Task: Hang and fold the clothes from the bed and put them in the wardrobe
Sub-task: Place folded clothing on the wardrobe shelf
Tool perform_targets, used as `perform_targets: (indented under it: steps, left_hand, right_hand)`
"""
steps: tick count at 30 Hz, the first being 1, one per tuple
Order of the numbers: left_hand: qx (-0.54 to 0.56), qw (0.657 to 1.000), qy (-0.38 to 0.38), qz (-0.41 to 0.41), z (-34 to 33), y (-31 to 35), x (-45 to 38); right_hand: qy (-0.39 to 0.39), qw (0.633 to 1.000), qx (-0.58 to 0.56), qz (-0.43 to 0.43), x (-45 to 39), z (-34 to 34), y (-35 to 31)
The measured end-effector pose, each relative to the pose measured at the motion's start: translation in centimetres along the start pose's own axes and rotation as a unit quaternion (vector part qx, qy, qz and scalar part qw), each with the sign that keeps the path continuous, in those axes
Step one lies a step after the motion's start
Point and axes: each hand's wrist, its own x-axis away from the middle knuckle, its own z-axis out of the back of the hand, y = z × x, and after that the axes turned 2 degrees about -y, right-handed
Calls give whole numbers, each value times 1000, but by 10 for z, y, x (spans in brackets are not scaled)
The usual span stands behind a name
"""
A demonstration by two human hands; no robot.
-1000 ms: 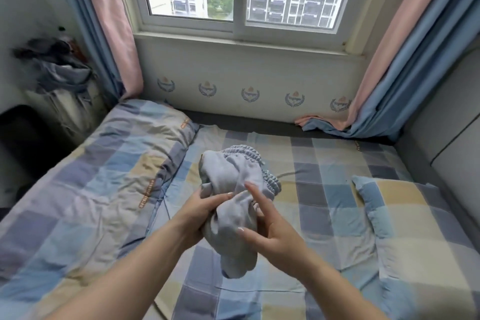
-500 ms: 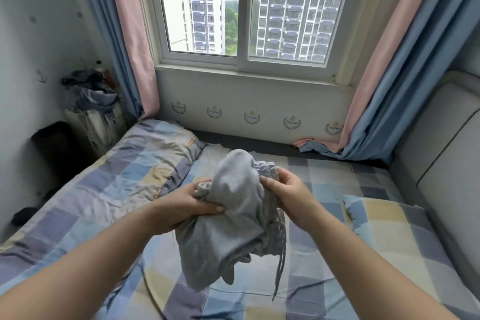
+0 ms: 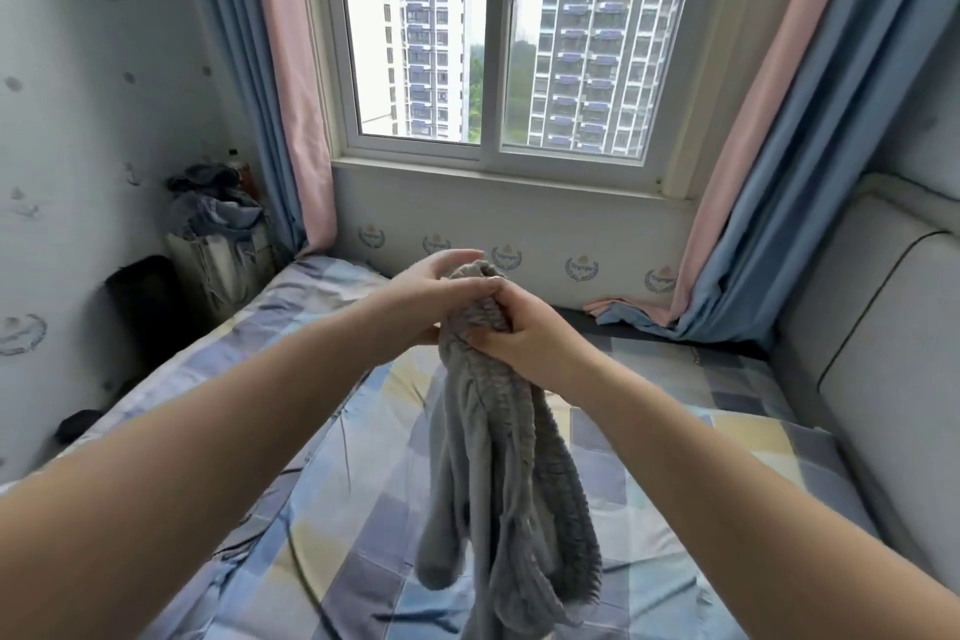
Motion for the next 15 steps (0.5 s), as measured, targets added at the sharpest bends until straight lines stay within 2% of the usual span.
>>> perform_targets:
  steps: [2, 7, 9, 12, 14, 15]
  left_hand:
    - [-36, 999, -5, -22, -4, 10, -1]
    - [-62, 992, 78, -71, -7, 17, -9]
    - [-39, 994, 80, -70, -3, 17, -13]
    - [-17, 994, 84, -66, 2, 23, -18]
    - [-6, 994, 92, -63, 7, 24, -23]
    - [-9, 993, 97, -63, 11, 23, -26]
  right_hand:
    - [-3, 1000, 17, -20, 1, 5, -2]
    - [-46, 989, -86, -113, 29, 6, 15]
    - [-111, 975, -1, -193, 47, 1, 46]
    - [-258, 901, 158, -310, 81, -16, 97]
    - [-316, 866, 236, -307, 99, -27, 120]
    - [-313, 860, 266, -302, 104, -31, 126]
